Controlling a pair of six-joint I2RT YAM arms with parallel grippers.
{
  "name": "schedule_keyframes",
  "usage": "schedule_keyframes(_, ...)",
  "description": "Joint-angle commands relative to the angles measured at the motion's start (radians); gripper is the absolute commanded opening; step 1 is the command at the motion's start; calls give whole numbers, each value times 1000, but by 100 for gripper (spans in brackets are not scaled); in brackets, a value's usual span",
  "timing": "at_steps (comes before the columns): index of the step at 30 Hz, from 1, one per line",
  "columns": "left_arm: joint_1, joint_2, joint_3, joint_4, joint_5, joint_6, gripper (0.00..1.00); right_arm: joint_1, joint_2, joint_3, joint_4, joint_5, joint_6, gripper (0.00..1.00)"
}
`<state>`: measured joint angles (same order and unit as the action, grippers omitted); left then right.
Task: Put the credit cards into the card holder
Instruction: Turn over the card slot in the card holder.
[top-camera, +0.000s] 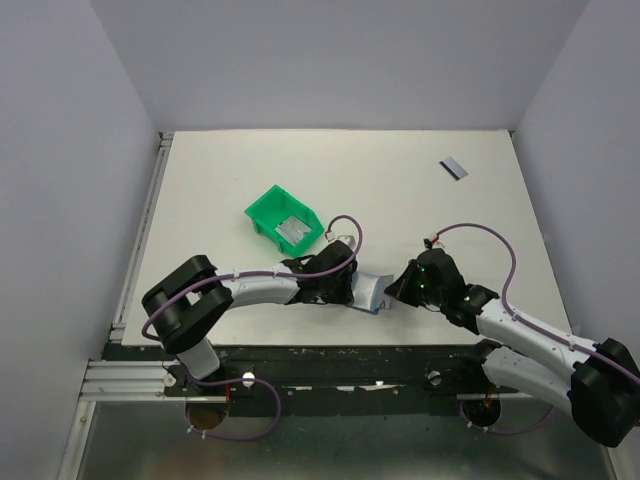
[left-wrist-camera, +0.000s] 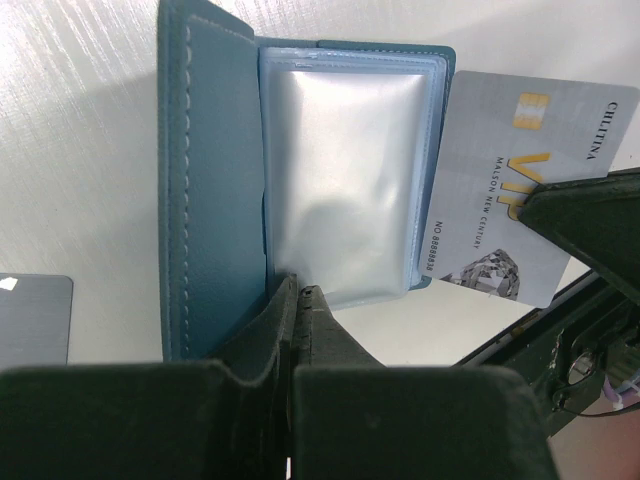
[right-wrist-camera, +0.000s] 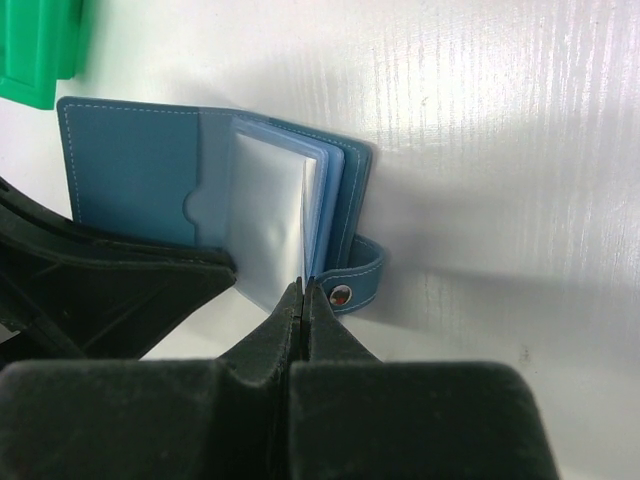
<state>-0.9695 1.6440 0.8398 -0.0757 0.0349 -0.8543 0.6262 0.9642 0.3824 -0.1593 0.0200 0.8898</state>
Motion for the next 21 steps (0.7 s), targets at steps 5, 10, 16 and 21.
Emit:
schedule_keyframes(5, 2, 19, 7, -16, 13, 6, 0, -11, 45, 16, 27, -14, 3, 0)
schedule_keyframes(10, 3, 16, 2, -13, 11, 4, 0, -16, 64, 18, 29, -41, 14, 0)
schedule_keyframes(16, 3, 11, 4, -15, 8, 4, 0, -19, 82, 16, 46, -61, 23, 0)
schedule_keyframes(21, 5, 13, 2, -16, 11, 3, 0, -20, 97, 13, 67, -81, 26, 0)
